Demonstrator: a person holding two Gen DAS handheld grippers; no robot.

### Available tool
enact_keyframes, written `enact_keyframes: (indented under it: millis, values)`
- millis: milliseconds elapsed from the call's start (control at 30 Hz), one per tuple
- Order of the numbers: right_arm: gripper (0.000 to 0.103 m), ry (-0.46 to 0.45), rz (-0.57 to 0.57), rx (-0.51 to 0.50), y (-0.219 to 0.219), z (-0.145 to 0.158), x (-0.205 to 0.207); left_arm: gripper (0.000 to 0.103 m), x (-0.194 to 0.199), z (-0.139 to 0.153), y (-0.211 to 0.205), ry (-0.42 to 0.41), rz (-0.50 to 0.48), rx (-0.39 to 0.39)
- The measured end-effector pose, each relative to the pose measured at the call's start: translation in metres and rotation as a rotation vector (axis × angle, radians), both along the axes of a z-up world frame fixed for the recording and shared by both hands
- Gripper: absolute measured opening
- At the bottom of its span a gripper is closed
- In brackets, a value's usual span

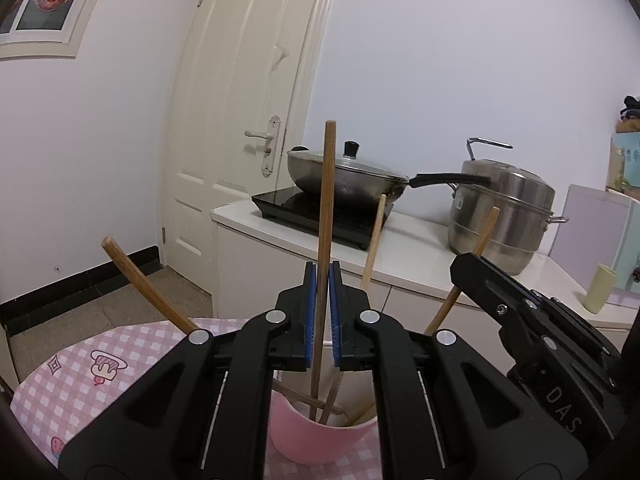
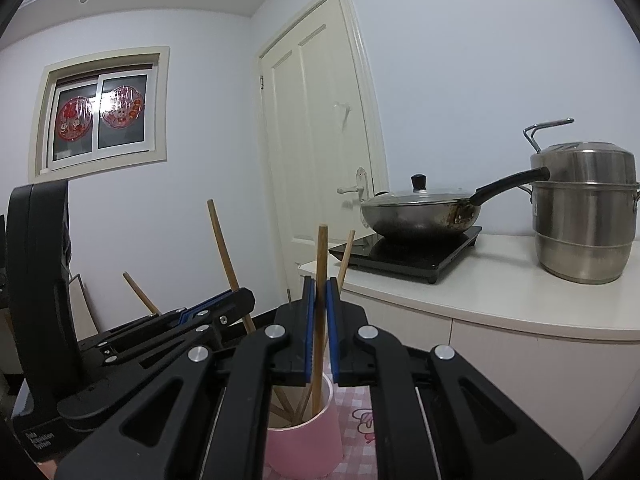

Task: Organize utensils
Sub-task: 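Open the right tool over the cup while the left tool releases its chopstick, then move both open tools back down to the chopsticks on the table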

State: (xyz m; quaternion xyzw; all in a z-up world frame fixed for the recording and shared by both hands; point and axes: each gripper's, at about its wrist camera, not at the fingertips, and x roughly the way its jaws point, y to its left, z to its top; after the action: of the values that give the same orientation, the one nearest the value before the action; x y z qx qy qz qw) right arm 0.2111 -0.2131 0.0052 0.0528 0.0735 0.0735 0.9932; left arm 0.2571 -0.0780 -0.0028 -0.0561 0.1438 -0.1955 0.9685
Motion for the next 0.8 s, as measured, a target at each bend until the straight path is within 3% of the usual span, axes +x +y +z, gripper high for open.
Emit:
enact_keyframes:
  millis: [33,100,400,800]
  values:
    - [0.005,0.003,-0.001,0.003,-0.001,0.0,0.0,0.015,-0.001,0.0,-0.001,0.001,0.0,0.005]
    - [0.007,0.011,0.004,0.015,-0.003,0.0,-0.001,0.059,-0.003,0.001,0.0,-0.003,0.017,0.008]
    - [0.023,-0.009,-0.003,0.04,-0.011,0.012,-0.016,0.059,-0.021,0.016,0.004,-0.049,0.013,0.016]
    - [0.029,-0.053,0.014,0.055,-0.012,0.039,-0.044,0.063,-0.061,0.057,0.034,-0.11,-0.013,-0.05]
